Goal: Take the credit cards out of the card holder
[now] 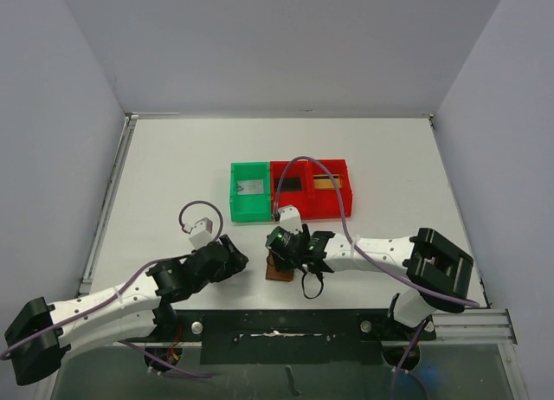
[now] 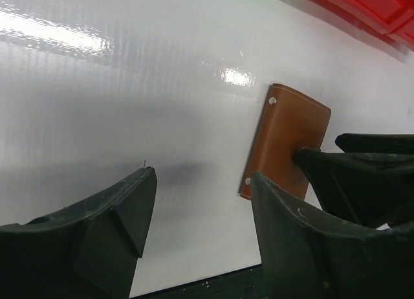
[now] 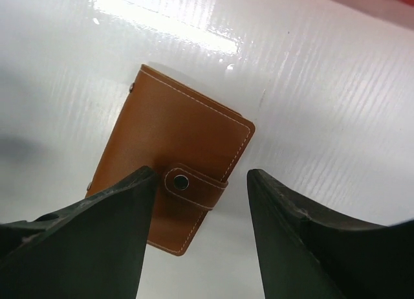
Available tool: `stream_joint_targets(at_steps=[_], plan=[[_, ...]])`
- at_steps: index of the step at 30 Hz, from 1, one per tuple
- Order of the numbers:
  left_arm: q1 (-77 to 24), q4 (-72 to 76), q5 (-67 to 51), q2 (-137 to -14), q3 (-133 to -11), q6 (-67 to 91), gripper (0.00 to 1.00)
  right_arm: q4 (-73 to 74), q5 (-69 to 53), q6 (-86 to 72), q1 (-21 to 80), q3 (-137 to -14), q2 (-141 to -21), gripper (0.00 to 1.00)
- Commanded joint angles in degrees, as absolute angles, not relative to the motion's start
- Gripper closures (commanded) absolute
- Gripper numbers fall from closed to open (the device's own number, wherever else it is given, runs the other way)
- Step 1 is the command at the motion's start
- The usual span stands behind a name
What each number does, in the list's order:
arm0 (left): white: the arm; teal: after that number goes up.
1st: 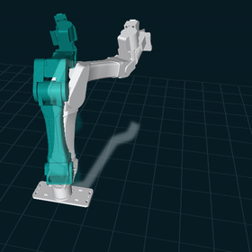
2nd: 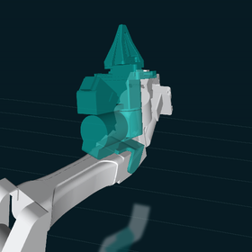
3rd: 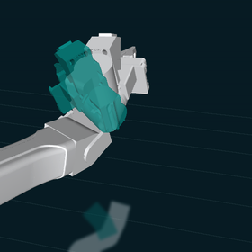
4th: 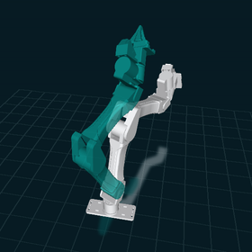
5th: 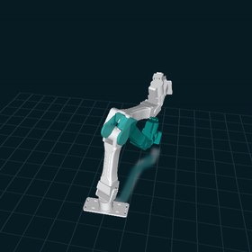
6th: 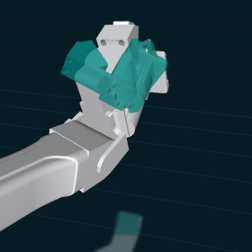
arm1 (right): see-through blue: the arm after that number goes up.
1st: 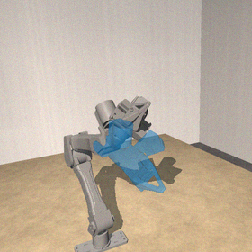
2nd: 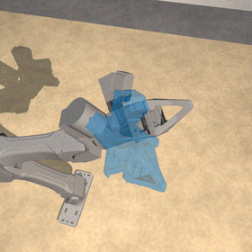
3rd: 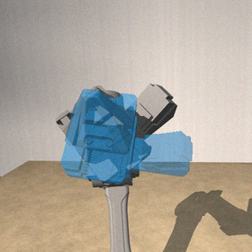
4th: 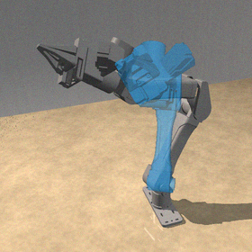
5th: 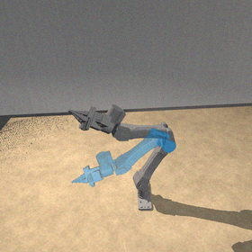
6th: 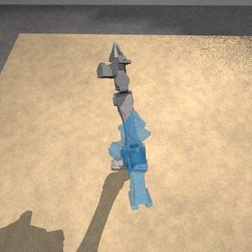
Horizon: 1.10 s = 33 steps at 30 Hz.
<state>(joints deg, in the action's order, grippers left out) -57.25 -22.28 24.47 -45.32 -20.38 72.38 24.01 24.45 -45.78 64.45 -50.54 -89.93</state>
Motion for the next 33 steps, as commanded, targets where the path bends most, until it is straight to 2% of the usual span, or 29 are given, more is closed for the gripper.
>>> stream_joint_targets(at_steps=[1, 9, 13, 15, 21, 27, 31, 33], plan=[[-56.87, -13.27, 21.07, -48.69, -22.11, 68.50, 0.42, 24.95, 24.36, -41.02, 64.69, -53.88, -85.73, 0.41], [-56.69, -11.51, 18.97, -54.69, -23.64, 68.12, 0.42, 27.24, 23.65, -48.26, 64.76, -55.88, -88.34, 0.47], [-56.61, -11.61, 18.97, -54.09, -23.02, 68.65, 0.42, 26.15, 21.91, -50.72, 64.88, -55.21, -90.21, 0.51], [-56.52, -11.43, 19.18, -53.35, -22.54, 68.92, 0.42, 25.84, 21.17, -51.02, 65.03, -55.11, -91.09, 0.58], [-56.25, -11.43, 19.12, -51.96, -22.47, 68.28, 0.42, 29.77, 22.85, -53.58, 65.20, -55.79, -94.96, 0.61], [-56.16, -9.29, 17.72, -53.84, -23.13, 66.97, 0.42, 29.14, 22.24, -54.41, 65.21, -52.86, -94.27, 0.76], [-56.16, -7.12, 16.15, -57.49, -24.70, 65.63, 0.42, 24.51, 19.11, -53.58, 63.88, -49.13, -92.00, 0.78], [-56.16, -6.21, 14.92, -60.14, -25.90, 64.80, 0.41, 20.64, 15.84, -52.41, 62.62, -46.44, -90.22, 0.86]])
